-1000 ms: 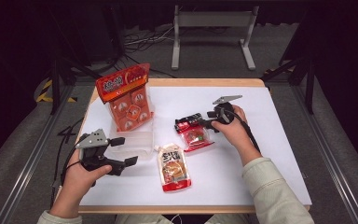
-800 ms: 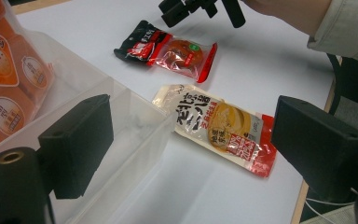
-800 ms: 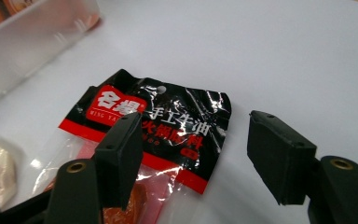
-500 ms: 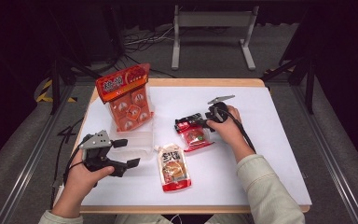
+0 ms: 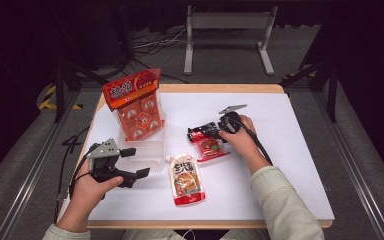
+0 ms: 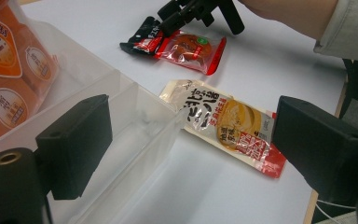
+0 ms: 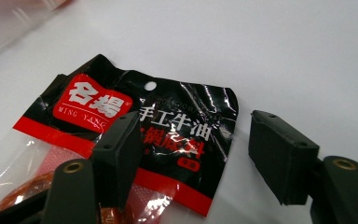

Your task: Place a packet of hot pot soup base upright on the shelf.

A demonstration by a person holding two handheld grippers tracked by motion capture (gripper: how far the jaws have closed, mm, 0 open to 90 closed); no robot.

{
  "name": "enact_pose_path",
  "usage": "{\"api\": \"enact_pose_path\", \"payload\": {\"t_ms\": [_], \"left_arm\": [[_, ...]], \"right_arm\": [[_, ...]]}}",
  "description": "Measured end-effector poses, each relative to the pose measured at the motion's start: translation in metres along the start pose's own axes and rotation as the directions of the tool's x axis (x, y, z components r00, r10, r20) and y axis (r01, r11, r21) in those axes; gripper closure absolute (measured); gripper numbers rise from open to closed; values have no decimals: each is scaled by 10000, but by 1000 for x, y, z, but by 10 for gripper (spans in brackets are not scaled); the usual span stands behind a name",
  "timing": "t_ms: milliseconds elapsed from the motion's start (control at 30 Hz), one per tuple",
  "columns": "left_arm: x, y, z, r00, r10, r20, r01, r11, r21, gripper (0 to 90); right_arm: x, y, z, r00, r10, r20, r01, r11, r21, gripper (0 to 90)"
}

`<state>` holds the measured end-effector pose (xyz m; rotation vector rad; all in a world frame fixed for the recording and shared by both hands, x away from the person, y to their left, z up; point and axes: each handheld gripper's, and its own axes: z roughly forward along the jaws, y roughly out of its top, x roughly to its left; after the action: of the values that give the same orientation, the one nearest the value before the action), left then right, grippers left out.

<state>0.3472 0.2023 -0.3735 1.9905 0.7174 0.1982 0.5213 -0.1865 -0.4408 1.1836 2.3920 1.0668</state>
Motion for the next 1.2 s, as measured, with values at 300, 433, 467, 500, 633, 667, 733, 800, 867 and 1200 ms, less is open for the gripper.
{"api": "enact_pose_path", "payload": {"t_ms": [300,433,467,500,633,667,733,800,867,1200], "left_arm": [[2,-2,3,9997,-249,33,249,9997,54,129],[2,-1,4,9997,-227,30,226,9997,53,129],[2,-1,4,9997,-227,30,226,9997,53,128],[2,-1,4,9997,-242,26,242,9997,48,128],[4,-1,3,9998,-177,-16,177,9998,7,128],[5,-2,2,9998,-185,-21,185,9998,29,127],[5,-2,3,9998,-186,-47,186,9998,41,127],[5,-3,4,9996,-290,3,290,9996,34,127],[5,-3,4,9995,-304,32,304,9995,61,127],[3,-2,6,9995,-309,103,308,9995,107,127]], "right_arm": [[4,0,0,9957,-742,552,737,9972,125,626],[11,1,1,9983,-553,-168,557,9982,211,843],[11,1,1,9983,-553,-168,557,9982,211,843],[14,2,1,9976,-685,-75,687,9972,280,844],[16,5,7,9884,-1320,746,1310,9912,170,460],[14,5,8,9906,-1166,711,1162,9932,87,460],[11,5,10,9942,-893,607,899,9959,-76,420],[10,6,11,9939,-923,606,926,9957,-12,403],[9,7,13,9928,-1062,547,1064,9943,-16,389],[15,9,12,9891,-1372,527,1371,9905,64,766]]}}
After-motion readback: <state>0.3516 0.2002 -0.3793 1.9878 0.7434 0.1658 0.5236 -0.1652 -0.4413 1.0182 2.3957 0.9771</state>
